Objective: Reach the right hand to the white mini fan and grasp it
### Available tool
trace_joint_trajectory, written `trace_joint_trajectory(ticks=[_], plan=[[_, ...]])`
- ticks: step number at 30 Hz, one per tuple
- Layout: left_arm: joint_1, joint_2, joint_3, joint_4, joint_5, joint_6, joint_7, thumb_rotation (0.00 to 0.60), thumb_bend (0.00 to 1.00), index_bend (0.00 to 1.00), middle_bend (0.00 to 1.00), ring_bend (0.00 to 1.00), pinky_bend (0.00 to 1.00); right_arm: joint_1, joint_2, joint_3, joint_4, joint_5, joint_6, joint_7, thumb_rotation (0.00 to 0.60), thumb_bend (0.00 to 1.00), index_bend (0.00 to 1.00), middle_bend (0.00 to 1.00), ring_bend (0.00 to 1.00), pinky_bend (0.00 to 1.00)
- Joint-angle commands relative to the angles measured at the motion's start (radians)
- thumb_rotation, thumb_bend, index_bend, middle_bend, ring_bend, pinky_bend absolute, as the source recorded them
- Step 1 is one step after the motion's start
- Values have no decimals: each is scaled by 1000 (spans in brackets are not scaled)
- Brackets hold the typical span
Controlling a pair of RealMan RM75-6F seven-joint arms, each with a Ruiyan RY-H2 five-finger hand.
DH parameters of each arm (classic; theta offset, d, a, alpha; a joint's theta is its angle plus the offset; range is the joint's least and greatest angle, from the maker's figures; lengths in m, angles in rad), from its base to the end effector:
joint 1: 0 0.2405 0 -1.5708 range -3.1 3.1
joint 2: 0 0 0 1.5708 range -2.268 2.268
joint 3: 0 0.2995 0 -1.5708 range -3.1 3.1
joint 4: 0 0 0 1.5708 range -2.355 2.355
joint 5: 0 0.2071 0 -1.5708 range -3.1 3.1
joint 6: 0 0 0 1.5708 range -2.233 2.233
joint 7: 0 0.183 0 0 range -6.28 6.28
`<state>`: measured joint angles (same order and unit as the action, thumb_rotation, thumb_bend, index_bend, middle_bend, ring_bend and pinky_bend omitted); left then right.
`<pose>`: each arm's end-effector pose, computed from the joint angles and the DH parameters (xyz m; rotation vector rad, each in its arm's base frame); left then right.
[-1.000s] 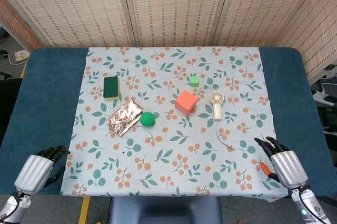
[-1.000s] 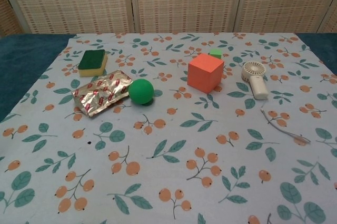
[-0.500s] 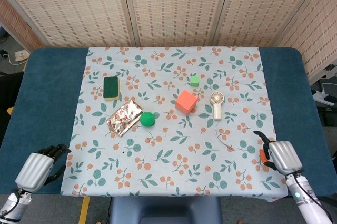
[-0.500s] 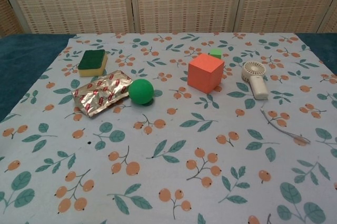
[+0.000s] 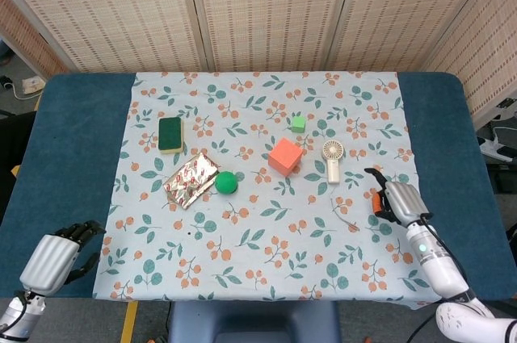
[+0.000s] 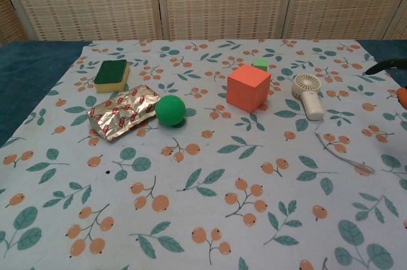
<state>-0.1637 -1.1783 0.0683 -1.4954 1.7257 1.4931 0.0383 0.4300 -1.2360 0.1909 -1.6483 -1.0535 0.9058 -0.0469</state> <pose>-0.3243 0.2204 0.1340 -1.7143 -0.7549 -0.9333 -0.3080 -0.3442 0.0755 1.4903 -1.3883 0.8192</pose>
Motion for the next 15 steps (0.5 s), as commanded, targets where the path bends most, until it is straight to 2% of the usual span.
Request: trace_joint_trajectory(ticks=[1, 7, 15], plan=[[4, 4, 0, -4, 4, 9, -1, 600, 362, 322, 273, 346, 565, 80, -52, 42, 52, 153, -80, -38, 600, 683, 110, 793, 679, 789], [5, 7, 0, -6, -2, 4, 3, 600, 361, 323, 273, 346, 565, 139, -76, 29, 108, 272, -170, -54, 600, 687, 124, 794, 680, 788], [8, 11, 0, -10, -1, 10, 1, 600, 361, 326, 273, 346, 565, 177, -132, 13, 183, 299, -188, -49, 600, 688, 125, 794, 680, 788]])
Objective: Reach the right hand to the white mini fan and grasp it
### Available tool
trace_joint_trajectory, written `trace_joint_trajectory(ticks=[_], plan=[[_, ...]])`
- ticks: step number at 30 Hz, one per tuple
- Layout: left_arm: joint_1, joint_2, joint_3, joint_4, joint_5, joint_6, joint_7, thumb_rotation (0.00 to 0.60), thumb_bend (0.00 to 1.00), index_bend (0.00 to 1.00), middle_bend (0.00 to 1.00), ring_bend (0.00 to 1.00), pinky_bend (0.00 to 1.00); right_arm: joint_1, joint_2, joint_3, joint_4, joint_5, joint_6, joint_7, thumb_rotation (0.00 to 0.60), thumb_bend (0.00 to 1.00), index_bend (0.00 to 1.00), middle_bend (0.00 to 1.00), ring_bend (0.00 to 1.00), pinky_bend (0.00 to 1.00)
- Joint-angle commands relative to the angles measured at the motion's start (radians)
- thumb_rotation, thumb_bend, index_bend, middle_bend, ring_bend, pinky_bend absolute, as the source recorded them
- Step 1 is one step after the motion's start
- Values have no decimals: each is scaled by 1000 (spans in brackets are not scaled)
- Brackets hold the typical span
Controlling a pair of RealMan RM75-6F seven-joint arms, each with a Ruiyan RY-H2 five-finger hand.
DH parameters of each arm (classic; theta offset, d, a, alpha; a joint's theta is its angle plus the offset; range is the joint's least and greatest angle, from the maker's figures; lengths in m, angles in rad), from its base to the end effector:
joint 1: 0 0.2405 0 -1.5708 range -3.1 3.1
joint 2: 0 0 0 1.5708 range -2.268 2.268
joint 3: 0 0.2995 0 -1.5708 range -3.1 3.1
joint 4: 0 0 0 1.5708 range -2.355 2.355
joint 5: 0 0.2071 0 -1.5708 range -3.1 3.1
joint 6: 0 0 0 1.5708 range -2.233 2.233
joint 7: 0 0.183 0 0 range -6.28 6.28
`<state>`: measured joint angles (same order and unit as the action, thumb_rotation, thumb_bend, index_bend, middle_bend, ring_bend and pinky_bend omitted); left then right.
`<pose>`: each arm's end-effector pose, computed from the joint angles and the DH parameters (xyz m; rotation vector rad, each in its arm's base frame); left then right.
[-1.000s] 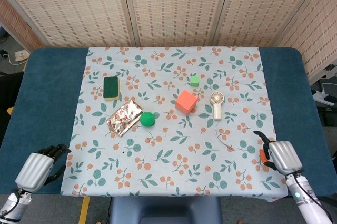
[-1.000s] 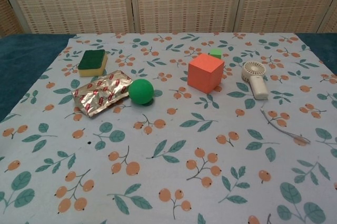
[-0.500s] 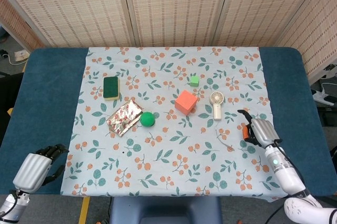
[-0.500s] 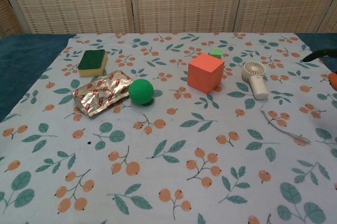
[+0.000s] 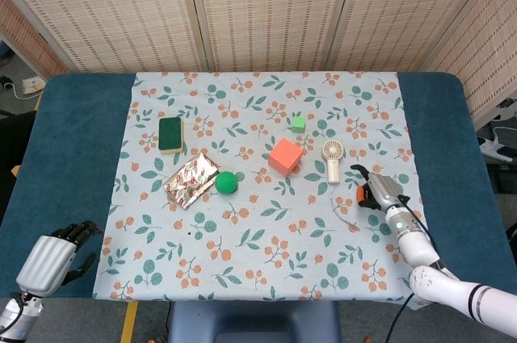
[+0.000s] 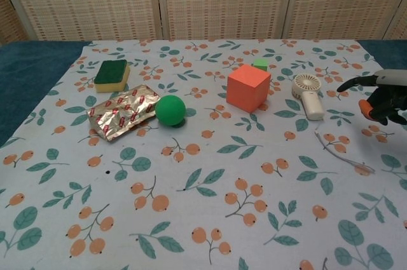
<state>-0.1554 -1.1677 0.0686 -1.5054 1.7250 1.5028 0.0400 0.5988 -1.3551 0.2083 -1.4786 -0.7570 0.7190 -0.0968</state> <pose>-0.3245 0.2177 0.1385 -1.7036 -0.7541 -0.9325 -0.3079 -0.3921 0.0264 1.4473 -1.5681 0.7069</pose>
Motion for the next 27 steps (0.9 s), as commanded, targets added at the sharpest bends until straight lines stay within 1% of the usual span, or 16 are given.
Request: trace_joint_trajectory(ticks=[1, 8, 19, 27], plan=[[0, 1, -1, -1, -1, 0, -1, 600, 361, 326, 273, 346, 565, 11, -19, -5, 22, 3, -1, 3, 600, 688, 125, 794, 680, 788], [1, 3, -1, -3, 1, 2, -1, 600, 362, 330, 273, 346, 565, 29, -43, -8, 55, 9, -16, 21, 600, 688, 125, 794, 680, 788], [3, 5, 0, -5, 1, 2, -5, 600, 361, 331, 273, 347, 565, 45, -68, -5, 87, -2, -12, 46, 600, 688, 125, 794, 680, 788], [3, 5, 0, -5, 5, 4, -6, 600, 361, 331, 273, 346, 565, 54, -75, -5, 97, -9, -22, 61, 600, 688, 125, 794, 680, 788]])
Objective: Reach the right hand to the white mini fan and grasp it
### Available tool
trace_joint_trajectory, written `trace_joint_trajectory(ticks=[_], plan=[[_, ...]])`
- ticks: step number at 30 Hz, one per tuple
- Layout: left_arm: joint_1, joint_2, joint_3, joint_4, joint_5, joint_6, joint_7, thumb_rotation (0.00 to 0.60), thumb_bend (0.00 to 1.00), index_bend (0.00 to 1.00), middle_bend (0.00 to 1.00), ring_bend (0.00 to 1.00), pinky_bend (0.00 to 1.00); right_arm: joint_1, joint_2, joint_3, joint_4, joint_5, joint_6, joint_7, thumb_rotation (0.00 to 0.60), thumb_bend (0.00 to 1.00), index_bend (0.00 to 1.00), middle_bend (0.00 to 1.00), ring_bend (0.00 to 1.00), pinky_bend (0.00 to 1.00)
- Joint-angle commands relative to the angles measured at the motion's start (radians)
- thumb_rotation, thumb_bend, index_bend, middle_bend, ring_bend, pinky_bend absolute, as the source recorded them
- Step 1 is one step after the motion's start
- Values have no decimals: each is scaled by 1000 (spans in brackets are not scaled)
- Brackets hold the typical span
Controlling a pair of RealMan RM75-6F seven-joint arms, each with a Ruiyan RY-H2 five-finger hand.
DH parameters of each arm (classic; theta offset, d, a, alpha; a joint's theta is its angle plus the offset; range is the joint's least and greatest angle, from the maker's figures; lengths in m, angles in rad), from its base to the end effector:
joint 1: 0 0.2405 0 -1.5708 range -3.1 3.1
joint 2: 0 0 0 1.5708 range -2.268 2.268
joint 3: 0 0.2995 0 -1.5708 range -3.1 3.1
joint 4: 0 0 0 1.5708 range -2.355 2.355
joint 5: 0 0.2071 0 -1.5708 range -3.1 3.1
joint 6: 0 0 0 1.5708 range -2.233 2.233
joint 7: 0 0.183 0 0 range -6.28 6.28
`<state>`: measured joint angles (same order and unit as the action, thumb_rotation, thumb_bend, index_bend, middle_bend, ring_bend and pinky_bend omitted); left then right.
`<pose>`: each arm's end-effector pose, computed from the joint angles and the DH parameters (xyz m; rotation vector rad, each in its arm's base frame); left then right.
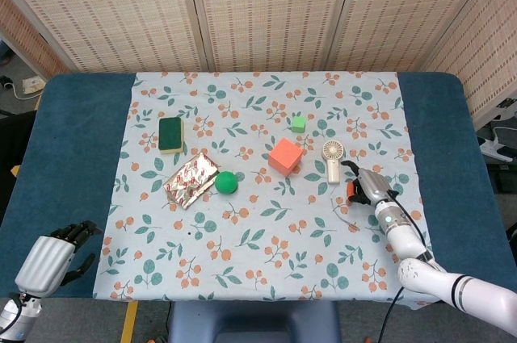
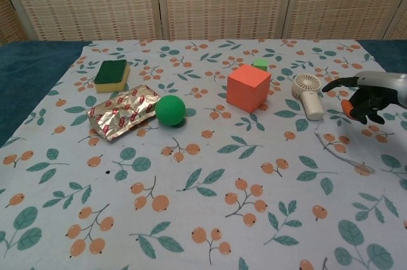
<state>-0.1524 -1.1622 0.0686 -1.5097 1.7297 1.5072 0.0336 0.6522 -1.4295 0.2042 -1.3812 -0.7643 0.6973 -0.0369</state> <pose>-0.3237 0.2165 0.1405 -1.7019 -0.7567 -0.9394 -0.2982 -0.4109 0.0047 1.4496 -1.5880 0.7438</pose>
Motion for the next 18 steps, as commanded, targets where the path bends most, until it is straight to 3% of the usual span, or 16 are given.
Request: trace_joint_trajectory(ticks=[1, 18], plan=[[0, 0, 0, -1, 1, 0, 0, 600, 361, 331, 273, 346, 565, 2, -1, -1, -1, -3, -1, 3, 600, 689, 125, 794, 680, 788], [0, 2, 0, -3, 3, 0, -1, 600, 362, 331, 273, 346, 565, 19, -14, -7, 12, -1, -2, 7, 600, 688, 125, 794, 680, 788]])
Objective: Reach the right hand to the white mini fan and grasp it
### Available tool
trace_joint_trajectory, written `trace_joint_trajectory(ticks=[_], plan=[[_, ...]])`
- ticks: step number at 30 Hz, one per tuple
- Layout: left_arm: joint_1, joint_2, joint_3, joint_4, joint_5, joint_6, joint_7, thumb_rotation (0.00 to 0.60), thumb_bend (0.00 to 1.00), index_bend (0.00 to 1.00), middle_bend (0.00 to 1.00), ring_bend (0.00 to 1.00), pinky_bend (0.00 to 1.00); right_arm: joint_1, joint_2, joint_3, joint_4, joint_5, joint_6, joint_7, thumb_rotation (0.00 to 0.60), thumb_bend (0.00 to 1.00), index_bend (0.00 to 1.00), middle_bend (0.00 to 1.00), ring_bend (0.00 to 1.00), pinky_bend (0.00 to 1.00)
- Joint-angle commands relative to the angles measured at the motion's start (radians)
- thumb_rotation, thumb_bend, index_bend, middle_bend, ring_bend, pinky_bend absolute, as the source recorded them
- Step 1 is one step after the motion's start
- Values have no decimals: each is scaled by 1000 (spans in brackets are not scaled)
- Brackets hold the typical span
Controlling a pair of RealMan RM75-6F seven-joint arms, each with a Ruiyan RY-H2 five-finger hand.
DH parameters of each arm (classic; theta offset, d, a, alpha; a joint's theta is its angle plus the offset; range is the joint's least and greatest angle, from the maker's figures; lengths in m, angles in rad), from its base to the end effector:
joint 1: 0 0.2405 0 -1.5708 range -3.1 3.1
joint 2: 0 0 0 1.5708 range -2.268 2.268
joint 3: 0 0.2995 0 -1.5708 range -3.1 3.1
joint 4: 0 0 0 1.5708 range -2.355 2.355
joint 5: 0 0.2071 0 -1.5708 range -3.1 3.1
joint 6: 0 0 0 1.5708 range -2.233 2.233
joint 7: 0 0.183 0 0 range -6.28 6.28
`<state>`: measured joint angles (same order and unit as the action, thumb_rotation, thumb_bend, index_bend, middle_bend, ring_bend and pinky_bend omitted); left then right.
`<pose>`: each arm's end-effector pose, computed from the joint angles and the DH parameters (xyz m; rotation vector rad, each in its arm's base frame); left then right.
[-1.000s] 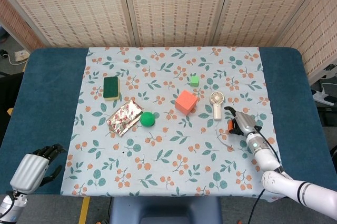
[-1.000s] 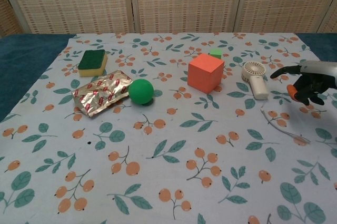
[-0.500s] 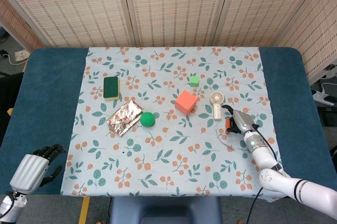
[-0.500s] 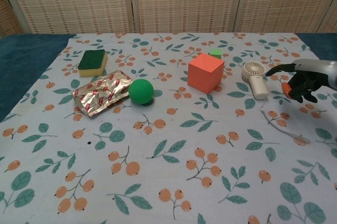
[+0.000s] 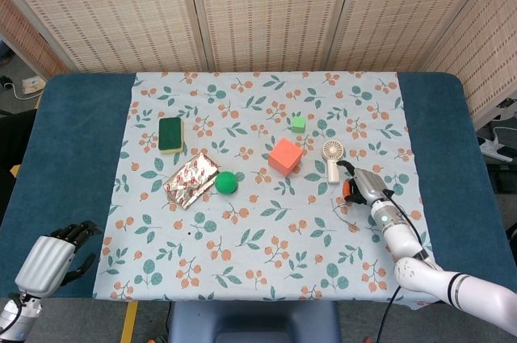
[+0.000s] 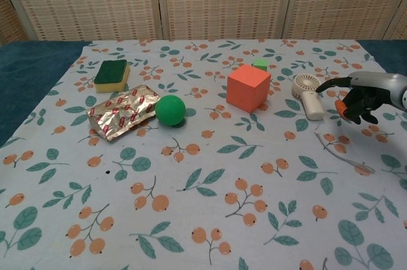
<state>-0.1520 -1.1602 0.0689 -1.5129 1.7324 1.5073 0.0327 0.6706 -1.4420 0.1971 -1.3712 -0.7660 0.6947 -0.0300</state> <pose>-0.3229 0.2161 0.1407 -1.7034 -0.7578 -0.9419 -0.2920 -0.4143 -0.0009 1.4673 -1.5874 0.7488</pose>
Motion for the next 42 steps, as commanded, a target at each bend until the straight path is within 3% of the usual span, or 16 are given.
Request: trace_joint_trajectory(ticks=[1, 42], plan=[[0, 0, 0, 0, 0, 0, -1, 600, 361, 331, 273, 346, 565, 2, -3, 1, 4, 3, 1, 1, 600, 689, 125, 794, 680, 788], [3, 5, -3, -1, -5, 1, -9, 600, 361, 332, 273, 346, 565, 28, -40, -1, 60, 3, -26, 21, 600, 688, 125, 794, 680, 788]])
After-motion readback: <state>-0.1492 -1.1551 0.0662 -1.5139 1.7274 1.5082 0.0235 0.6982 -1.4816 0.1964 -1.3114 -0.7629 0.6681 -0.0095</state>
